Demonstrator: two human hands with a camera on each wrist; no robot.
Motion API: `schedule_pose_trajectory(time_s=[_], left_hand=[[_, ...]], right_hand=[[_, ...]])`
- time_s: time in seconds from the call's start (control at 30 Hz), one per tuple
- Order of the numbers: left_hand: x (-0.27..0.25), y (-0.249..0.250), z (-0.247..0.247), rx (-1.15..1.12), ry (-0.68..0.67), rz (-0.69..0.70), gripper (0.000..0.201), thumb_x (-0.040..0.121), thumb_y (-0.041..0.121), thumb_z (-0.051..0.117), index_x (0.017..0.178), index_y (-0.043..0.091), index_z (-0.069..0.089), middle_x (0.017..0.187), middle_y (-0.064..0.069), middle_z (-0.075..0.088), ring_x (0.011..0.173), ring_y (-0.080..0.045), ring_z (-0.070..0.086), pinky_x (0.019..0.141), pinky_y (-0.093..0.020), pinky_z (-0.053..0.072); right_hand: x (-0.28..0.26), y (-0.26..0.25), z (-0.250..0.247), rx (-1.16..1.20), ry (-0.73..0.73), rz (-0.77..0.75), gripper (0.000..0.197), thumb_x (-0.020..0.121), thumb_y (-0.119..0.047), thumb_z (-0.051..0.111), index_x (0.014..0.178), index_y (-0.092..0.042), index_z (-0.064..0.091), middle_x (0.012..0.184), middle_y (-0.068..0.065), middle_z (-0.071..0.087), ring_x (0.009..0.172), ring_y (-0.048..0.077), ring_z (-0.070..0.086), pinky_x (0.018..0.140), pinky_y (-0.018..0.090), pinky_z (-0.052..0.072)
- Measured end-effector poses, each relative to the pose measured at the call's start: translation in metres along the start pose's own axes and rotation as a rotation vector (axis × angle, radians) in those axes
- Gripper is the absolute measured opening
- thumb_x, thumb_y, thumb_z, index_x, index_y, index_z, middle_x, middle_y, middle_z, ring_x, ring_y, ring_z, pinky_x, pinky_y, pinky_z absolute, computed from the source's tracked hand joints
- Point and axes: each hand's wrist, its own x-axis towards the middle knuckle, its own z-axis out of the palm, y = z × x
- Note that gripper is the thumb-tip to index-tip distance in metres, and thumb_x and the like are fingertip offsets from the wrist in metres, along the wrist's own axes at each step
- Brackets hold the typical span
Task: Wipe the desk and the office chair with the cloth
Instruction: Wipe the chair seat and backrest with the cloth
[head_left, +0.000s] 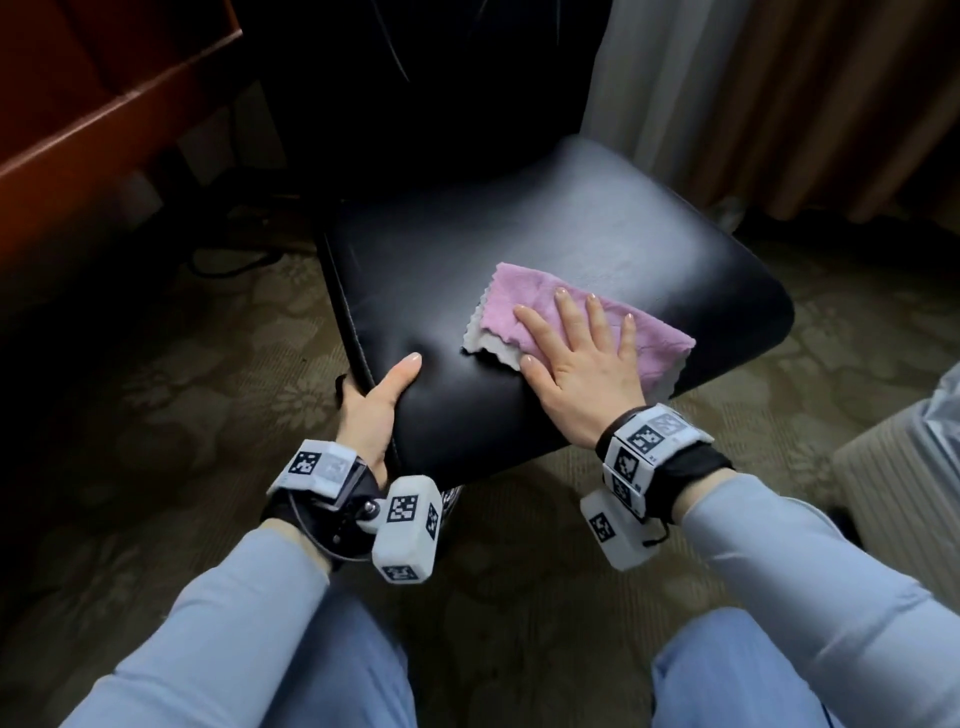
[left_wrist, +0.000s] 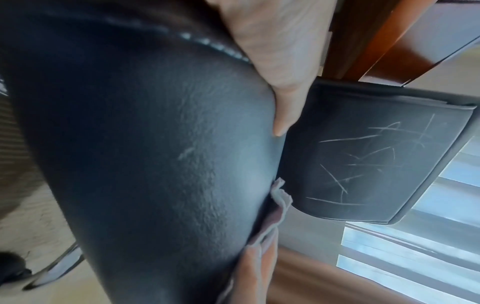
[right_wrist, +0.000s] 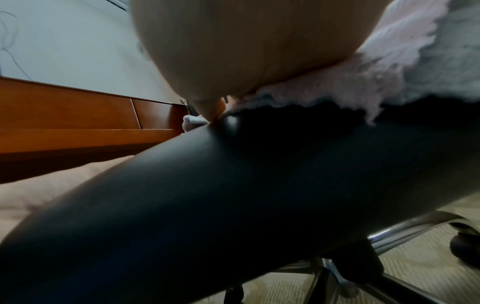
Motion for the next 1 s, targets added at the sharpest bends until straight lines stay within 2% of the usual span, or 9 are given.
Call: schedule_pose_trajectory(time_s=[0.1, 0.23, 0.4, 0.53, 0.63, 0.73, 0.8, 0.93, 1.0], left_hand=[[0.006, -0.004, 0.002, -0.002, 0.016, 0.018, 0.075, 0.075, 0.029, 0.086, 0.138, 0.027, 0.046, 0.119, -0.002, 0.070, 0.097, -0.022, 0.073, 0.085, -0.048, 0.059], [0.009, -0.015, 0.012, -0.030, -0.014, 0.027, 0.085, 0.077, 0.024, 0.085, 0.148, 0.024, 0.037, 0.126, -0.003, 0.067, 0.101, -0.021, 0.072, 0.082, -0.046, 0.061], [0.003, -0.028, 0.029, -0.023, -0.013, 0.031, 0.105, 0.063, 0.031, 0.089, 0.150, 0.023, 0.032, 0.130, -0.004, 0.064, 0.109, -0.021, 0.069, 0.093, -0.047, 0.057], [-0.006, -0.034, 0.043, -0.012, 0.028, 0.035, 0.100, 0.071, 0.026, 0.087, 0.151, 0.019, 0.029, 0.131, -0.004, 0.062, 0.113, -0.022, 0.066, 0.098, -0.048, 0.054], [-0.017, -0.042, 0.061, -0.008, 0.064, 0.063, 0.098, 0.077, 0.023, 0.085, 0.153, 0.020, 0.022, 0.132, -0.001, 0.059, 0.115, -0.019, 0.062, 0.101, -0.043, 0.051], [-0.031, -0.058, 0.090, -0.043, 0.080, 0.058, 0.107, 0.074, 0.032, 0.085, 0.153, 0.032, 0.013, 0.135, 0.001, 0.053, 0.121, -0.022, 0.057, 0.106, -0.047, 0.047], [-0.044, -0.068, 0.115, -0.048, 0.096, 0.048, 0.110, 0.075, 0.036, 0.084, 0.154, 0.034, 0.008, 0.133, 0.002, 0.050, 0.123, -0.022, 0.054, 0.109, -0.047, 0.044], [-0.068, -0.090, 0.175, 0.043, 0.170, 0.057, 0.127, 0.060, 0.073, 0.078, 0.153, 0.039, -0.002, 0.144, -0.002, 0.047, 0.133, -0.022, 0.047, 0.117, -0.045, 0.033], [-0.081, -0.092, 0.198, 0.103, 0.163, 0.015, 0.122, 0.075, 0.063, 0.074, 0.155, 0.029, -0.012, 0.146, -0.011, 0.047, 0.134, -0.025, 0.046, 0.118, -0.035, 0.027]], right_hand=[[0.000, 0.002, 0.004, -0.011, 0.034, -0.004, 0.057, 0.094, -0.058, 0.019, 0.150, -0.051, 0.009, 0.165, -0.004, -0.001, 0.151, 0.026, -0.005, 0.118, 0.059, -0.008], [0.000, 0.012, 0.004, -0.012, 0.057, -0.002, 0.061, 0.090, -0.059, 0.017, 0.150, -0.051, 0.015, 0.165, -0.003, 0.006, 0.151, 0.027, -0.001, 0.118, 0.059, -0.007], [0.000, 0.031, -0.001, -0.020, 0.048, -0.024, 0.061, 0.089, -0.060, 0.018, 0.149, -0.051, 0.019, 0.164, -0.002, 0.014, 0.151, 0.028, 0.006, 0.118, 0.058, -0.005], [0.003, 0.045, -0.006, -0.008, 0.041, -0.051, 0.061, 0.090, -0.059, 0.021, 0.149, -0.050, 0.020, 0.163, -0.002, 0.016, 0.151, 0.027, 0.007, 0.119, 0.057, -0.006], [0.006, 0.062, -0.011, -0.001, 0.015, -0.073, 0.062, 0.088, -0.060, 0.019, 0.149, -0.050, 0.018, 0.163, -0.002, 0.015, 0.151, 0.025, 0.006, 0.119, 0.056, -0.006], [0.011, 0.088, -0.018, 0.014, -0.023, -0.089, 0.064, 0.086, -0.062, 0.017, 0.149, -0.051, 0.018, 0.164, -0.003, 0.014, 0.151, 0.024, 0.004, 0.119, 0.056, -0.006], [0.016, 0.108, -0.023, 0.037, -0.057, -0.078, 0.064, 0.086, -0.060, 0.018, 0.149, -0.050, 0.019, 0.164, -0.003, 0.013, 0.151, 0.024, 0.004, 0.119, 0.056, -0.005], [0.026, 0.147, -0.035, 0.086, -0.080, -0.015, 0.054, 0.097, -0.046, 0.035, 0.150, -0.043, 0.026, 0.164, 0.000, 0.014, 0.151, 0.027, 0.007, 0.119, 0.058, 0.001], [0.032, 0.161, -0.040, 0.101, -0.088, -0.012, 0.052, 0.100, -0.037, 0.040, 0.150, -0.041, 0.027, 0.163, 0.003, 0.016, 0.151, 0.028, 0.009, 0.119, 0.058, 0.004]])
